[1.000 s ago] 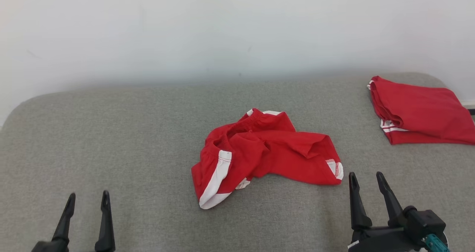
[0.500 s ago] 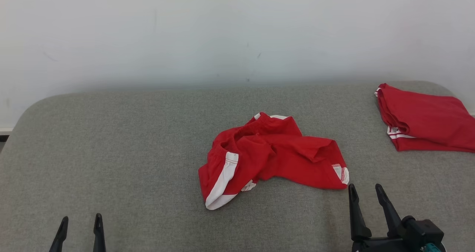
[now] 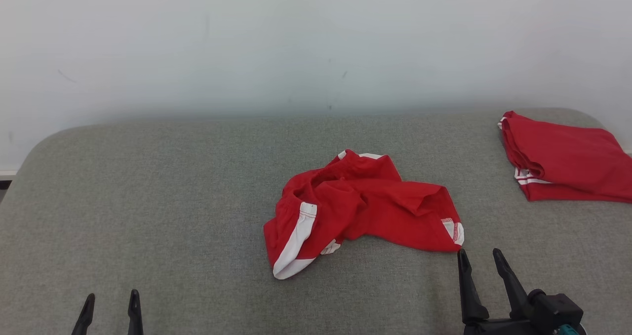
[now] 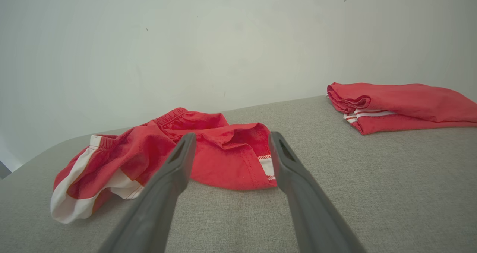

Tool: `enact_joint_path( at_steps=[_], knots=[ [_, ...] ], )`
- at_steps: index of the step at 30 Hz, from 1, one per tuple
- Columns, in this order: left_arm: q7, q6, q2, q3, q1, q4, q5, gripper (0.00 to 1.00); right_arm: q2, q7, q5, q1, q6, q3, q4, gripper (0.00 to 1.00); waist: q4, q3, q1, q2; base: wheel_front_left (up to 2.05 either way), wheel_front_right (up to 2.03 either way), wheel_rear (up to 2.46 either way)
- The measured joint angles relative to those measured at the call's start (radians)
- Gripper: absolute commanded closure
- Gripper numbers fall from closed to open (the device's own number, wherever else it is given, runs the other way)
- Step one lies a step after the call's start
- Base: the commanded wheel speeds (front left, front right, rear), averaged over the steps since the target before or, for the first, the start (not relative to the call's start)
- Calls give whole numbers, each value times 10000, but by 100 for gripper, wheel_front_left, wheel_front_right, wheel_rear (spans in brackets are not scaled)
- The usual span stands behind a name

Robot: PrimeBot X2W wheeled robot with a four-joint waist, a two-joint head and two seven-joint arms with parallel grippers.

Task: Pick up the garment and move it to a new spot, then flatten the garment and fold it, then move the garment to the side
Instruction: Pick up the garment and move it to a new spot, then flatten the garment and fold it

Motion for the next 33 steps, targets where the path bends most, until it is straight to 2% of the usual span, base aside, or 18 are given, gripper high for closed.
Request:
enact_joint_path(
  at_steps=[33],
  knots=[
    [0, -305, -397, 520, -15, 81, 612, 0, -31, 0, -178, -18, 0, 38, 109, 0, 27, 46, 1, 0, 0, 0, 0]
  ],
)
